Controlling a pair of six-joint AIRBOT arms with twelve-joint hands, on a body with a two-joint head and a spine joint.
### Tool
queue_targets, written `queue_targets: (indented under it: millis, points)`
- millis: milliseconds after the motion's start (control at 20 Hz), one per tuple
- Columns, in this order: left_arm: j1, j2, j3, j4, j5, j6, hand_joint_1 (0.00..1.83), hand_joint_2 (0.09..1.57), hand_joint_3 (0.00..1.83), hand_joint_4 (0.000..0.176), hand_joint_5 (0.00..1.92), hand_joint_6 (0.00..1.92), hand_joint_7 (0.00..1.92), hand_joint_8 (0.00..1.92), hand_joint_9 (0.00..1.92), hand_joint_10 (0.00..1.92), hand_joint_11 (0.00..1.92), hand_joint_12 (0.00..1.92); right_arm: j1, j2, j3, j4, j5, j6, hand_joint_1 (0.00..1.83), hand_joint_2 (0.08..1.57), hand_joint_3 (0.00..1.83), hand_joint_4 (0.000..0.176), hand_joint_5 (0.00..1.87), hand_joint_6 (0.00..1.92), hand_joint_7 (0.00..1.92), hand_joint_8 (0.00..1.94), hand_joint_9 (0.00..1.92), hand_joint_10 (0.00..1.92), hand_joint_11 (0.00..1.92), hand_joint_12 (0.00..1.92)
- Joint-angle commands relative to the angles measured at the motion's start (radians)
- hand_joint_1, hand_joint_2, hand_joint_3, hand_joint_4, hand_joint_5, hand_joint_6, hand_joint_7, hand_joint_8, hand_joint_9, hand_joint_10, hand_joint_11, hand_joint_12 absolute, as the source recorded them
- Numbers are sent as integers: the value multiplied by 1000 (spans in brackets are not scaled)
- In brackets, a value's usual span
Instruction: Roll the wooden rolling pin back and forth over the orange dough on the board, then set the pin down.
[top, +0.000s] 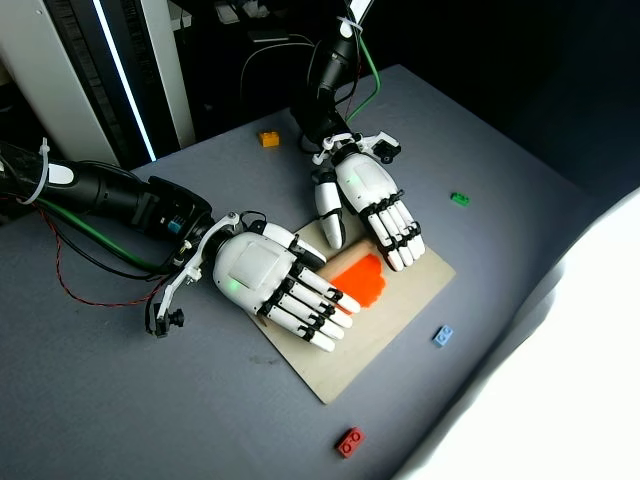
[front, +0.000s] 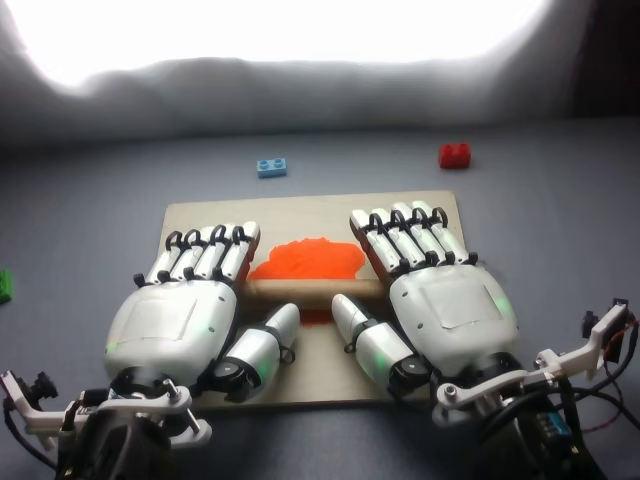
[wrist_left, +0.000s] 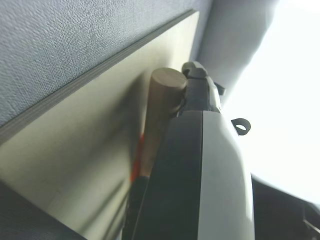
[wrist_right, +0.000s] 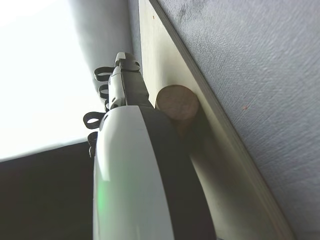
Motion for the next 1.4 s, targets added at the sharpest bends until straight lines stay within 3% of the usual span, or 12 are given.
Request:
queue_targets:
  millis: [0,1350]
  points:
    - [-7,0,3,54,-102,-6,0,1451,0,0,55,5,82,4,72,6,0,258,5,5,9,-20,61,-6,0,1551,17,0,96,14,100,9,43,14,0,0]
    - [-29,-42,79,45,-77,-41,0,1459,0,0,22,1,50,3,48,5,0,234,32,2,74,-20,11,25,0,1557,11,0,120,18,109,6,55,12,9,5]
